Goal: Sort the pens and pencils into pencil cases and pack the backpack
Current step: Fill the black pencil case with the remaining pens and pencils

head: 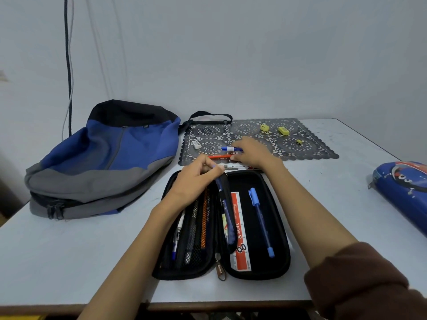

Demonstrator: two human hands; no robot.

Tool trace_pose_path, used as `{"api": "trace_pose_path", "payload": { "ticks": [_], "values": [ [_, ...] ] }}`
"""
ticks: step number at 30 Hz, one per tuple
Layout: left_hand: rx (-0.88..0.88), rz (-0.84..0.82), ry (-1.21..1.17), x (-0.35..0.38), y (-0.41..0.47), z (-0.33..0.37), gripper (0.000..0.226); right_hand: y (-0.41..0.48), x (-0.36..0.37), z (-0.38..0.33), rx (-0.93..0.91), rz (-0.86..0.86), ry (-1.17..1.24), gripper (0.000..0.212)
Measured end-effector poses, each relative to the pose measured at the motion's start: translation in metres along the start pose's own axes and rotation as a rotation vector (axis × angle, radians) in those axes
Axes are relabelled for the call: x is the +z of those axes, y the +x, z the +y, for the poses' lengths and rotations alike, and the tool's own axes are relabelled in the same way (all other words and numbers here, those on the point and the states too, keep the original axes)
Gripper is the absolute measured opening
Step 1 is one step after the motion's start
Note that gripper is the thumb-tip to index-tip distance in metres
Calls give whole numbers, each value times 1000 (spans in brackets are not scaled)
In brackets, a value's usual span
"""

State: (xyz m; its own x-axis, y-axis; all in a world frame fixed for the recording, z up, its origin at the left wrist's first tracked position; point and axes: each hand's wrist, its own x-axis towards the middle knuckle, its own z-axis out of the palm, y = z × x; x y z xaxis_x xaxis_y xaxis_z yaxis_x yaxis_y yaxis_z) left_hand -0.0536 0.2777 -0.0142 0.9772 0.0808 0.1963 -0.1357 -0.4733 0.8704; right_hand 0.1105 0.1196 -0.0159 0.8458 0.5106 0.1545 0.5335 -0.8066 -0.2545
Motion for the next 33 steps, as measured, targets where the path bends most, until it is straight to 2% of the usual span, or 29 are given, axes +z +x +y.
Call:
{"api": "trace_pose_path", "payload": {
  "ticks": [3,5,8,12,18,21,25,29,31,33],
  "values": [
    [0,-3,-5,0,0,0,32,1,1,-2,-34,-38,-53,43],
    [4,0,-8,0,0,0,32,0,1,-4,-59,-23,-90,53],
    [5,2,-14,1,0,0,31,2,3,-11,-112,13,-115,49],
    [11,2,-15,1,-1,1,25,2,3,-23,-137,-24,-109,40],
    [10,4,-14,1,-1,1,31,1,-1,-26,-83,-41,-56,22],
    [10,6,-13,0,-2,0,32,-1,-11,-19,-47,-33,-49,5],
    [13,8,-6,1,-1,-1,32,-6,-30,-5,21,-104,65,8],
    [17,9,-5,0,-1,-1,31,-17,-45,7,36,-168,176,32],
    [21,5,-4,0,-1,-1,31,-22,-48,12,67,-235,263,31],
    [20,1,-7,0,-1,-1,33,-22,-47,15,74,-306,236,27]
  ]
}}
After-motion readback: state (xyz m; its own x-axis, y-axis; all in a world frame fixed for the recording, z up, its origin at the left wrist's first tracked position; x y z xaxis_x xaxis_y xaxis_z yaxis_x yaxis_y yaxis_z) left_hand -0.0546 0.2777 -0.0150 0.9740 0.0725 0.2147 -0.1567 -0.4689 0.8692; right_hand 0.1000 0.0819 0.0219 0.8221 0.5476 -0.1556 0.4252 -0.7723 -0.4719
